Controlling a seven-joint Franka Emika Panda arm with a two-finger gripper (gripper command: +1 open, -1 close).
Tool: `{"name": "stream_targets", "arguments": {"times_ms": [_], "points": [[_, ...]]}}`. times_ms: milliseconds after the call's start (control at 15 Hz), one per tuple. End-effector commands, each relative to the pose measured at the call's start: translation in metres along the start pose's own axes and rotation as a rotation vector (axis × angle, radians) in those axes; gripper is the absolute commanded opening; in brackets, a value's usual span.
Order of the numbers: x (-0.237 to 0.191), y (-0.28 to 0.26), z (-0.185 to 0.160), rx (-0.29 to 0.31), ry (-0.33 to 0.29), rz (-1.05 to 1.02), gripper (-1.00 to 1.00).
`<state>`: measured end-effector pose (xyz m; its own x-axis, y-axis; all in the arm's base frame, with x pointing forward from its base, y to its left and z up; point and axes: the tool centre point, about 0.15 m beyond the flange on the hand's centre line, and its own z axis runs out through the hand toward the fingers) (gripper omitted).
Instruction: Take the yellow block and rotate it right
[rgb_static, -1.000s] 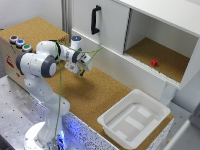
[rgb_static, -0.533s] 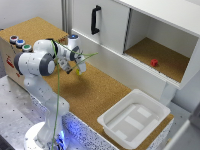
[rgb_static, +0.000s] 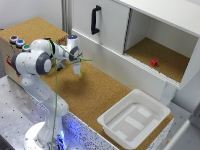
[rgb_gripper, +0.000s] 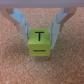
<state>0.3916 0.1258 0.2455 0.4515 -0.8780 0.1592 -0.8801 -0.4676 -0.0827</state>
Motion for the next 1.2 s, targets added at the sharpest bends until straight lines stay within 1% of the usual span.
{"name": "stream_targets", "arguments": {"times_ms": [0,67,133,267,467,533,733,867,1133], "points": [[0.011,0.007,0.01,-0.009,-0.043,0.26,-1.0],[0.012,0.008,0.016,0.002,-0.07,0.31,-1.0],[0.013,0.009,0.023,-0.014,-0.082,0.343,-1.0],[0.018,0.015,0.032,-0.053,-0.072,0.417,-1.0],[0.018,0.016,0.037,-0.028,-0.067,0.471,-1.0],[0.018,0.012,0.036,-0.025,-0.071,0.461,1.0],[0.017,0.005,0.035,-0.05,-0.089,0.412,1.0],[0.014,0.008,0.032,-0.058,-0.083,0.428,1.0],[0.009,0.013,0.009,-0.03,-0.065,0.404,1.0]]}}
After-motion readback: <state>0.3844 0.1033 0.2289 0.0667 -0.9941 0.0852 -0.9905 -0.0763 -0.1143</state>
